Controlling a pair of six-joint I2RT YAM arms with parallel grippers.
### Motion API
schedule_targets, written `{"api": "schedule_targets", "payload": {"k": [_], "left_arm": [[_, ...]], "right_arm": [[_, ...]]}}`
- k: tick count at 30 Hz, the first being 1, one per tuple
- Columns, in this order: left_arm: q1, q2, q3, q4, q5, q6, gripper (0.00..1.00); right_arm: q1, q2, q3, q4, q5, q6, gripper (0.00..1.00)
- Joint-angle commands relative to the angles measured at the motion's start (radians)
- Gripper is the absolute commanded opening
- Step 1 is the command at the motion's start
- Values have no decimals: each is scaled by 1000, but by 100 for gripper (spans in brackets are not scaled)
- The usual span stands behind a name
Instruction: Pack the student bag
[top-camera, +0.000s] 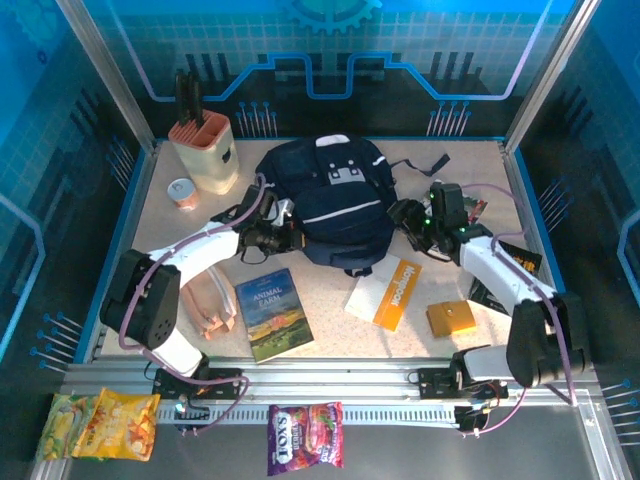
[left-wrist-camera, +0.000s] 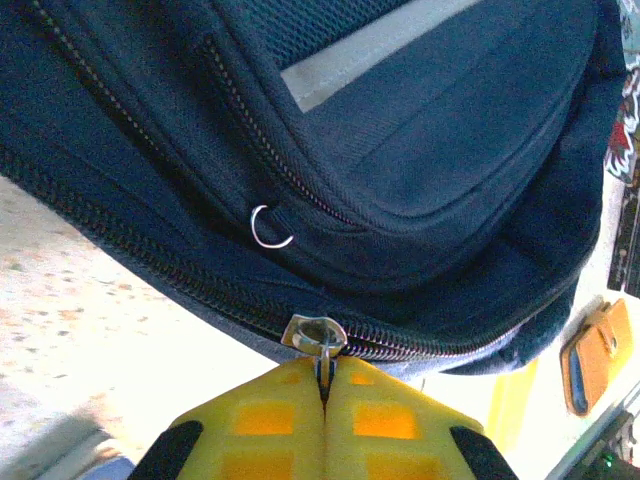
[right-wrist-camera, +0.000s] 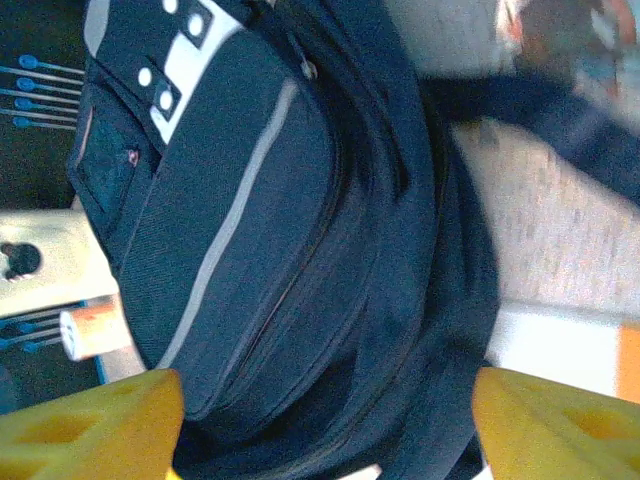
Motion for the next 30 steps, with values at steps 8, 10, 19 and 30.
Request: {"api": "schedule_targets", "payload": {"k": [8, 10, 19, 30], "left_arm": [[-14, 16, 35, 11, 31, -13, 0], [-14, 19, 36, 4, 31, -10, 0], [-13, 26, 45, -31, 32, 11, 0], [-13, 15, 65, -108, -23, 70, 0]], "right_arm": [[270, 72, -23, 72, 110, 343, 96], [287, 119, -3, 69, 108, 368, 96], [309, 222, 18, 71, 154, 432, 92], [298, 310, 96, 86, 137, 363, 63]]}}
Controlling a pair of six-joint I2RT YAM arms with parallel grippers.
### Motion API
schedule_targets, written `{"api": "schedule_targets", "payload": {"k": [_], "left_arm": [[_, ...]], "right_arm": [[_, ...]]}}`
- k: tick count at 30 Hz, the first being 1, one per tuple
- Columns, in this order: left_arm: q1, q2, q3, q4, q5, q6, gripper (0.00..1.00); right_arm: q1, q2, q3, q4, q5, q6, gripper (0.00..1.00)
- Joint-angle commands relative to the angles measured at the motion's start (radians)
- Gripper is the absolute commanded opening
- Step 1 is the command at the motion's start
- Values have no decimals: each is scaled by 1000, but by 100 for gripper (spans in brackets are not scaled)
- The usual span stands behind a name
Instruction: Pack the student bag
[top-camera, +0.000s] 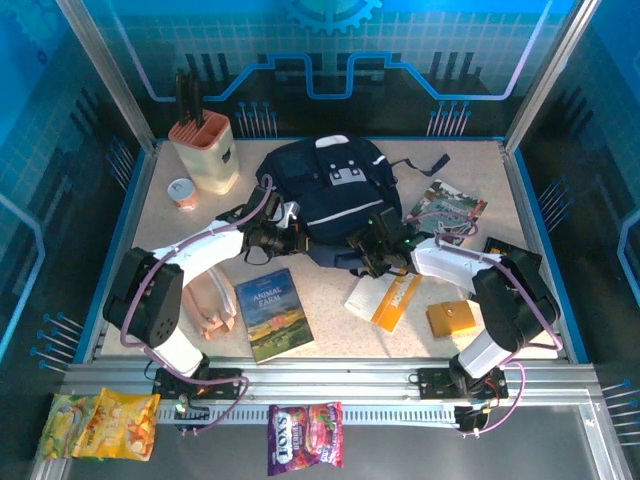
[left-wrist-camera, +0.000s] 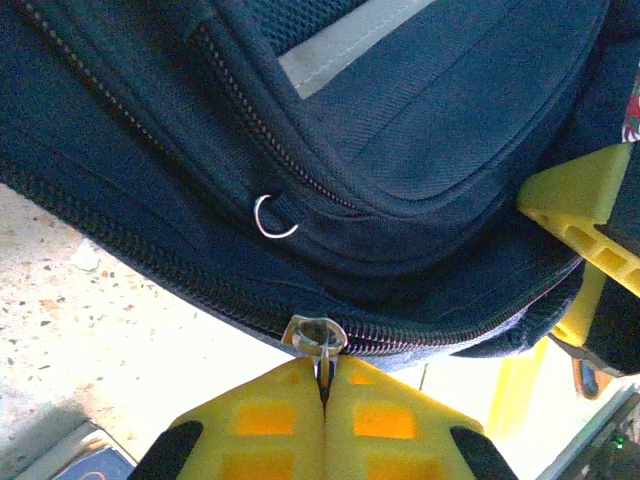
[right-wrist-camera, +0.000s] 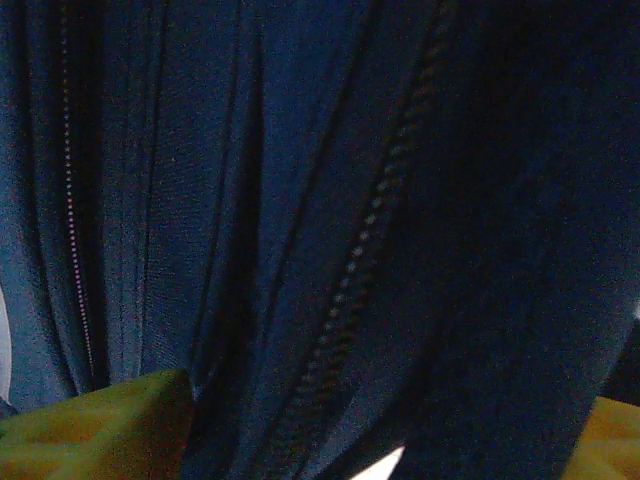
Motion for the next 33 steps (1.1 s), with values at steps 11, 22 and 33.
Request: {"api": "schedule_targets", "payload": {"k": [11, 22, 33], "left_arm": [[84, -8, 43, -162, -164, 101, 0], [177, 126, 164, -120, -318, 109, 0], [177, 312, 418, -102, -400, 77, 9]], "right_arm": [[-36, -150, 74, -9, 175, -272, 21], [-109, -223, 92, -23, 113, -324, 20], [-75, -238, 36, 51, 58, -263, 22]]}}
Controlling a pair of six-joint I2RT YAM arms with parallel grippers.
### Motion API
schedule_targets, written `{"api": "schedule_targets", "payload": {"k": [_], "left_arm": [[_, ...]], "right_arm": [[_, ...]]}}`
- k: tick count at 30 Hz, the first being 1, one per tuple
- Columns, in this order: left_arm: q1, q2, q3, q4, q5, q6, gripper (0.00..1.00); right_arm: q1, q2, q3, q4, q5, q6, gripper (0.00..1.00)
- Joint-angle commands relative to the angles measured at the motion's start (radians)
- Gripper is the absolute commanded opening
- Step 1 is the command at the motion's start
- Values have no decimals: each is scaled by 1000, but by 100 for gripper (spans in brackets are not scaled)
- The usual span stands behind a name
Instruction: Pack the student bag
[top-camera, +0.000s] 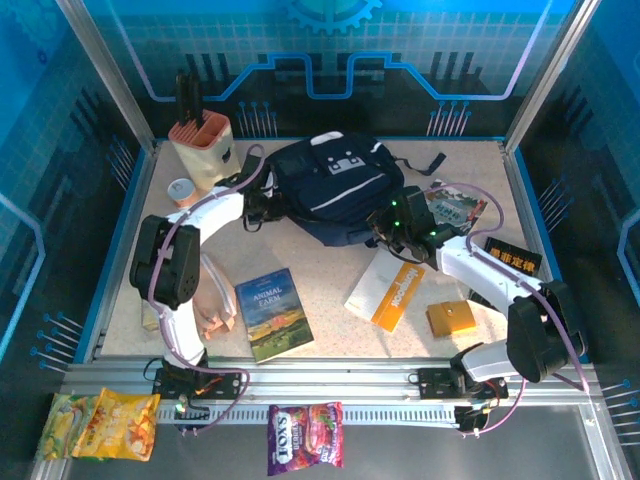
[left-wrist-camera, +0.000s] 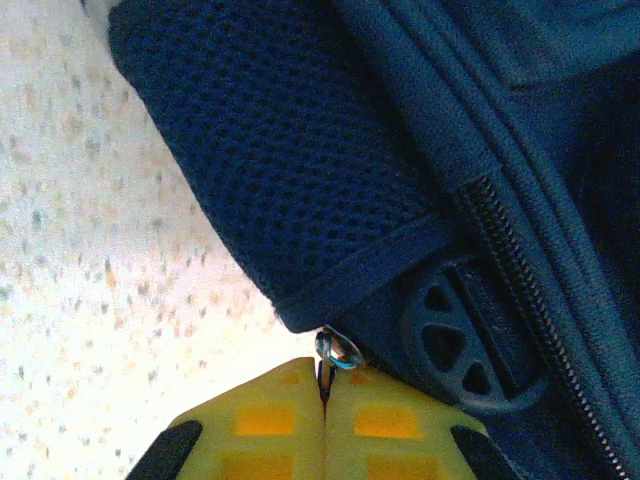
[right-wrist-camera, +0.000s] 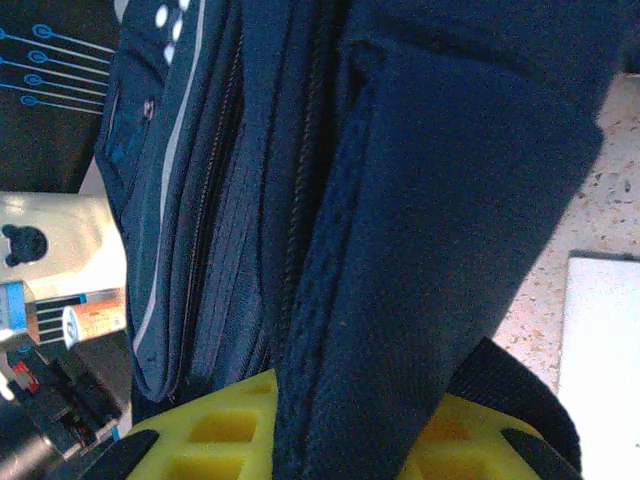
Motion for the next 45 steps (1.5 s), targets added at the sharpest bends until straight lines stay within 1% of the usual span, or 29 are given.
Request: {"api": "schedule_targets", "payload": {"k": [1, 3, 5, 7, 8, 10, 13, 17, 20, 22, 25, 27, 30, 33, 36, 39, 40, 45], "left_arm": [[21, 38, 91, 15, -99, 1, 11], [19, 42, 115, 7, -104, 1, 20], [20, 22, 113, 6, -98, -11, 31], [19, -24, 81, 11, -93, -34, 44], [19, -50, 57, 12, -101, -48, 48], [19, -119, -7, 5, -114, -90, 54], [18, -231, -118, 17, -101, -146, 58], [18, -374, -251, 21, -105, -185, 65], [19, -463, -319, 12, -105, -194, 73], [19, -512, -354, 10, -103, -196, 83], [19, -563, -389, 21, -104, -190, 90], [19, -585, -403, 32, -110, -188, 94], [19, -601, -412, 52, -105, -182, 96], [19, -599, -405, 56, -87, -177, 97], [19, -595, -400, 63, -59, -170, 97], [18, -590, -398, 68, -21, -169, 99], [18, -590, -397, 69, -8, -170, 99], [16, -609, -405, 39, 33, -182, 99]], "right_arm": [[18, -29, -11, 94, -23, 16, 22], [36, -4, 2, 104, -27, 27, 23], [59, 31, 25, 109, -27, 36, 24], [75, 82, 62, 120, -33, 46, 25], [77, 107, 80, 126, -47, 47, 25], [80, 163, 125, 129, -65, 49, 26], [98, 230, 181, 133, -68, 44, 26], [143, 324, 271, 117, -83, 27, 30], [183, 396, 333, 120, -120, 3, 36], [208, 443, 377, 101, -142, -16, 42], [222, 485, 415, 94, -198, -50, 51], [226, 488, 428, 71, -218, -90, 60], [227, 453, 423, 39, -243, -173, 77], [224, 371, 394, 20, -263, -285, 87], [219, 266, 330, 3, -230, -385, 93], [207, 169, 252, -26, -123, -462, 95], [199, 140, 228, -46, -78, -473, 96], [136, 74, 148, -132, 13, -502, 95]]}}
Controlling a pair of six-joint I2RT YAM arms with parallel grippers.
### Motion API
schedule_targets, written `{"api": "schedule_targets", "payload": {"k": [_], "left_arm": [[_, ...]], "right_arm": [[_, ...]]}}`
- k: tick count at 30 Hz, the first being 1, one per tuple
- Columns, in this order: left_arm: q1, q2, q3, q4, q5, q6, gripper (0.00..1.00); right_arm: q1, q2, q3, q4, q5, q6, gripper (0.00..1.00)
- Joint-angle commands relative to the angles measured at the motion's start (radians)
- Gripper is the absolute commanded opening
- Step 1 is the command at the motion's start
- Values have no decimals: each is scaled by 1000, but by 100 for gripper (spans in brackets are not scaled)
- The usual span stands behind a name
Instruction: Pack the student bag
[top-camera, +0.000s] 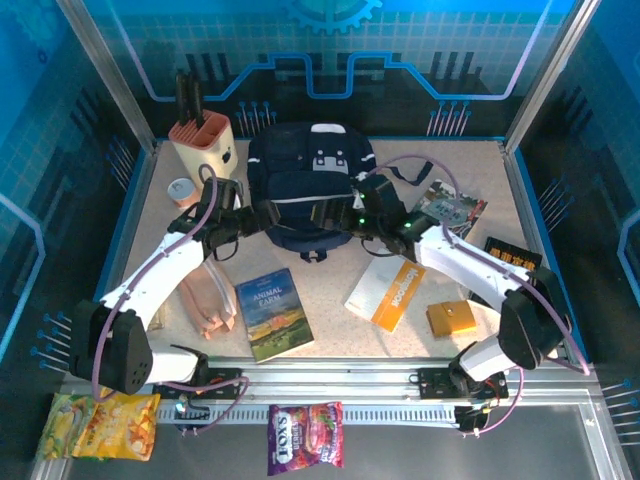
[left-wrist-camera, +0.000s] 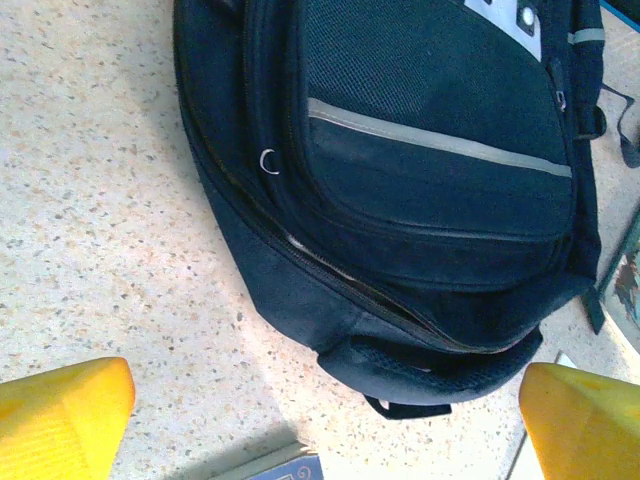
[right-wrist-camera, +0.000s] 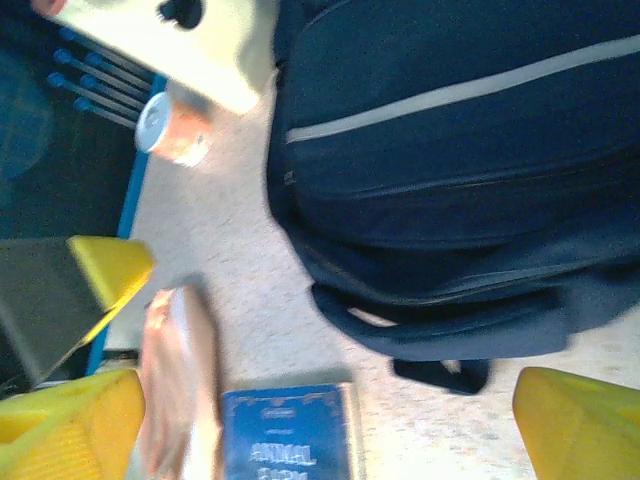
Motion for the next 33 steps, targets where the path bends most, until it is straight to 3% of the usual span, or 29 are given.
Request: {"api": "schedule_targets", "payload": {"k": [1, 9, 18, 25, 33], "left_arm": [[1, -40, -13, -23, 58, 1, 99], [-16, -105, -78, -57, 88, -36, 99], [-58, -73, -40, -36, 113, -43, 99], [-84, -14, 5, -43, 122, -38, 99], [-112, 53, 71, -48, 156, -27, 99]], "right_arm": [[-46, -16, -62, -110, 121, -77, 95], [-243, 18, -71, -163, 149, -115, 95], [-478, 359, 194, -197, 80, -157, 93], [-514, 568, 405, -296, 82, -161, 92], [-509, 668, 456, -368, -5, -169, 92]]}}
